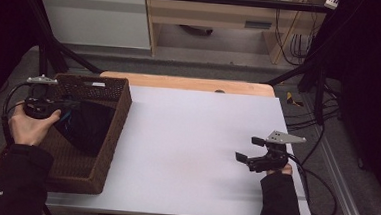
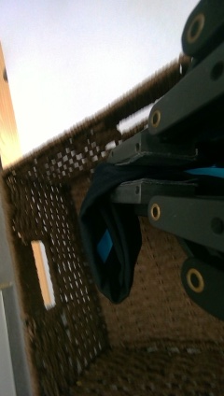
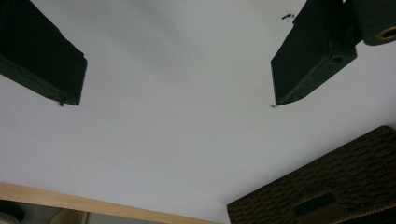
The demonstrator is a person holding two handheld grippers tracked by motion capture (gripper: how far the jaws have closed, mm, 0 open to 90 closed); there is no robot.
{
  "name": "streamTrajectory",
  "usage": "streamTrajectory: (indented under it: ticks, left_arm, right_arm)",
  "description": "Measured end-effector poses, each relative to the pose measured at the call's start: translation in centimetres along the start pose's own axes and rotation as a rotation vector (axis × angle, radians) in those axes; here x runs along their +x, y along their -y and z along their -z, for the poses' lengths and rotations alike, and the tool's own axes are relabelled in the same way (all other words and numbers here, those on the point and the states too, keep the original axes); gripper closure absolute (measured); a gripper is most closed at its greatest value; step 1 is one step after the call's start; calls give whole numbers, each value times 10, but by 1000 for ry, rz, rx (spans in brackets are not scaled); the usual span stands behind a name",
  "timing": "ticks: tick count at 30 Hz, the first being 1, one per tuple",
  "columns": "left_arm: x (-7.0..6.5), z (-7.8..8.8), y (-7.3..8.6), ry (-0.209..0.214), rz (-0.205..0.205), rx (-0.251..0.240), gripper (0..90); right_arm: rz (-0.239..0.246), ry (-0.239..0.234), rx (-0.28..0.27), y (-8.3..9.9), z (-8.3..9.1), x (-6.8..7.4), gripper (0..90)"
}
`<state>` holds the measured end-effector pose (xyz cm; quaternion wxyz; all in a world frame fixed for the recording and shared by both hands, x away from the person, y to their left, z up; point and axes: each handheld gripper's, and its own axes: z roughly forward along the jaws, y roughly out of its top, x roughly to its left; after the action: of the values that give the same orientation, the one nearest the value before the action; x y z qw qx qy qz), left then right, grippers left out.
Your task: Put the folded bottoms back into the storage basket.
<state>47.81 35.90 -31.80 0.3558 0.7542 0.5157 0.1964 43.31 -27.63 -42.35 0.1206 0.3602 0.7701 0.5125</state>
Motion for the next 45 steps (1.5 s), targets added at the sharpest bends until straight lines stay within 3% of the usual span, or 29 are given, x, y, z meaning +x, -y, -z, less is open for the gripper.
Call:
streamTrajectory:
  ticks: [2,3,4,5,6,7,8,11,13,21,29,45]
  left_arm:
    - [6,-3,2,-24,-12,-1,803]
    - [13,-6,5,-71,-15,4,767]
    - [13,-6,5,-71,-15,4,716]
    - [21,-8,10,-95,-2,-26,646]
    - [21,-8,10,-95,-2,-26,583]
    - [25,-8,13,-110,14,-49,583]
    - [26,-8,16,-114,21,-59,526]
    - [31,-6,26,-95,48,-104,362]
    - [31,-5,28,-86,58,-114,338]
    - [24,0,36,-28,90,-162,83]
    - [2,5,41,11,65,-203,32]
    - [-50,4,42,120,-16,-290,32]
  right_arm:
    - [-1,1,-1,0,0,0,38]
    - [-2,1,0,0,0,0,38]
    - [-2,1,0,0,0,0,38]
    - [1,0,0,0,0,0,38]
    - [1,0,0,0,0,0,38]
    - [1,-2,-1,0,0,0,38]
    - [-1,-1,-3,0,0,0,38]
    - [0,0,0,0,0,0,38]
    - [0,-1,-2,0,-1,0,38]
    - [-1,0,2,1,-1,0,39]
    - [0,-4,-3,1,-1,0,38]
    - [-7,-6,-7,0,0,0,39]
